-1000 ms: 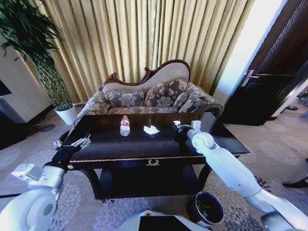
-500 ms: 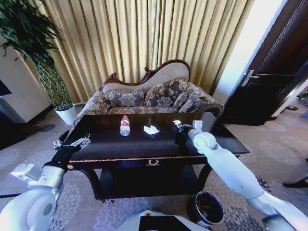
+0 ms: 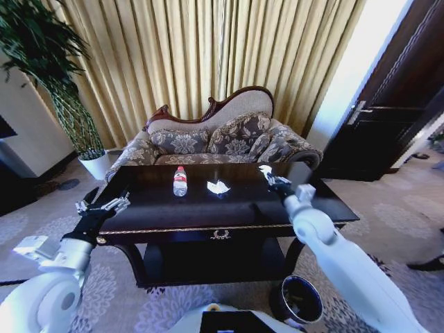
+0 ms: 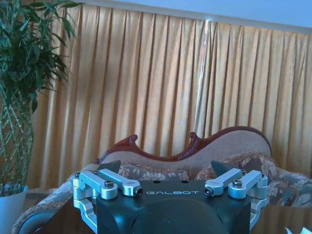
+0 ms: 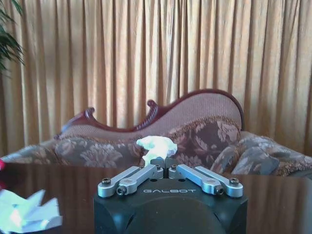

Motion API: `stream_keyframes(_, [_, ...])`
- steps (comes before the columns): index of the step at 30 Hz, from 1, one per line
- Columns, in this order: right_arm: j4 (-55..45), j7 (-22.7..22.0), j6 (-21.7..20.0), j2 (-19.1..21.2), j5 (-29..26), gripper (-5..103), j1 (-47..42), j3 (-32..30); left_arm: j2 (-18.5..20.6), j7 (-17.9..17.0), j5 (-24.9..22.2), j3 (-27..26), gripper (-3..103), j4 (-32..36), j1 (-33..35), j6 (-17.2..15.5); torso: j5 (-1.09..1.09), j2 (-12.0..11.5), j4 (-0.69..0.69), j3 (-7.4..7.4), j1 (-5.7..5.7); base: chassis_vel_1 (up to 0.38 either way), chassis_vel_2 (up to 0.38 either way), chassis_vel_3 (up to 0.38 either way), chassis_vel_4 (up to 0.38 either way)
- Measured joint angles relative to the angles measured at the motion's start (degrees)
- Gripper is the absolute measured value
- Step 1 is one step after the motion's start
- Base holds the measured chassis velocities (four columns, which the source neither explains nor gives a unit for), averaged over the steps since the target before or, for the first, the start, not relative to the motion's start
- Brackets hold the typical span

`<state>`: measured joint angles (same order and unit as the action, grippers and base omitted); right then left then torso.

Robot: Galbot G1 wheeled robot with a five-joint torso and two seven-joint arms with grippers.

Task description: Move to the front of the table and place the trash on the table into the trash bin.

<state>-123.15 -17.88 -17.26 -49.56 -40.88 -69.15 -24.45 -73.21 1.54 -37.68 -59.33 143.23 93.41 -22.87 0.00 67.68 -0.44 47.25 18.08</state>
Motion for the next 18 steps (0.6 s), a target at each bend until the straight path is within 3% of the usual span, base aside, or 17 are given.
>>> stream_keyframes(8, [-8.72,5.65,0.19,-2.01,1.82,1,-10.12,-10.24,0.49,1.31,-0.87,-1.10,100,-0.10,-0.14,1.16,-0.01,0.00,0.01,0.00,0.00,0.000,0.000,0.000,0.000])
stream_keyframes(10, [-10.72,7.37,0.42,-3.35,1.96,1,-13.43,-13.36,0.49,4.01,-1.02,-1.86,100,-1.01,0.07,2.72,-0.01,0.00,0.01,0.01,0.00,0.000,0.000,0.000,0.000])
stream_keyframes(12, [-11.52,7.75,0.58,-3.99,2.07,1,-14.90,-14.23,0.46,4.53,-1.02,-2.03,100,-1.30,0.24,3.00,0.00,0.00,0.02,0.01,0.00,0.000,0.000,0.000,0.000])
stream_keyframes(18, [-13.79,8.66,-0.26,-5.99,3.40,1,-19.77,-17.02,0.44,3.21,-1.27,-2.82,100,-1.28,0.43,2.01,-0.01,0.00,0.01,0.01,0.00,0.000,0.000,0.000,0.000])
